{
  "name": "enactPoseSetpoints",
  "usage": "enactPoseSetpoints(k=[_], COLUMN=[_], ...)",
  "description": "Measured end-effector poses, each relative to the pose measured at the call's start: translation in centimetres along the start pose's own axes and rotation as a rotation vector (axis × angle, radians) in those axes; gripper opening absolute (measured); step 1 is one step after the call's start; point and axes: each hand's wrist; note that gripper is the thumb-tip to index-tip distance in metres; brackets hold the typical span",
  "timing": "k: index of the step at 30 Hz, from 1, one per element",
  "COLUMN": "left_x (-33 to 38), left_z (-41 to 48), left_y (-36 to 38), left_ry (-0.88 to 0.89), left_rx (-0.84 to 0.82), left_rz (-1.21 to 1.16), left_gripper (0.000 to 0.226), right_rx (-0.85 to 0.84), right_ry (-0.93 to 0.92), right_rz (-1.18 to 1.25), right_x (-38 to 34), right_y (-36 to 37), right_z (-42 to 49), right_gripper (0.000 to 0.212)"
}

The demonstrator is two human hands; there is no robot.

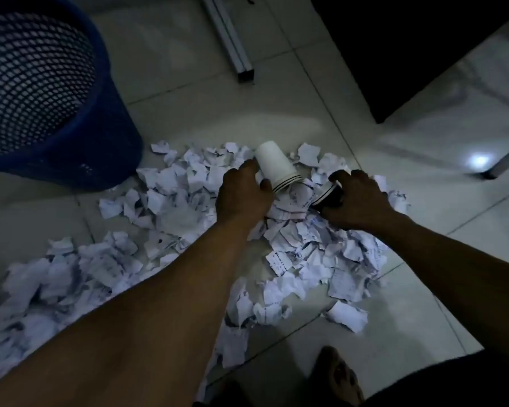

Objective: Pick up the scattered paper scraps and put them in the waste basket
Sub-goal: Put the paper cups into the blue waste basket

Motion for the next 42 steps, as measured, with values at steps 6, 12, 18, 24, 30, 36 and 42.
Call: enactPoseSetpoints(k=[6,12,18,24,30,36,42], left_x=[1.8,2.2,2.0,2.7,2.4,1.4,0.2], left_z=[1.4,2.6,3.8,4.1,3.4,2.1,-0.1], left_y=[2.6,4.0,5.1,5.6,3.0,0.6,-2.7], left_ry=[-0.019,-0.044,-0.044,-0.063,-0.076,-0.126,-0.217], left_rx=[-0.122,-0.139,-0.205,-0.13,-0.001,0.073,0.197], left_rz=[0.06,0.179,0.315,0.208,0.117,0.014,-0.168], left_gripper=[0.05,0.063,0.066,0.058,0.054,0.052,0.046], right_rx=[0.012,0.109,0.117,0.108,0.188,0.172,0.089], right_ry=[-0.057,-0.125,-0.14,-0.121,-0.143,-0.251,-0.392], right_rz=[0.024,-0.047,-0.102,-0.136,-0.078,0.043,0.098], right_x=[2.6,3.4,3.4,3.6,1.7,-1.7,-6.7], right_y=[2.8,4.2,4.2,4.4,2.5,0.1,-1.5], right_z=[-0.7,-1.5,-1.5,-1.1,0.1,0.5,1.3], right_gripper=[0.085,0.066,0.058,0.06,0.068,0.069,0.073])
Point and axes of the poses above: each hand's wrist, its own z-axis towards the middle knuckle, its own y-axis out of the palm, x = y × z, and after that the axes turned 12 degrees about -x, right-handed
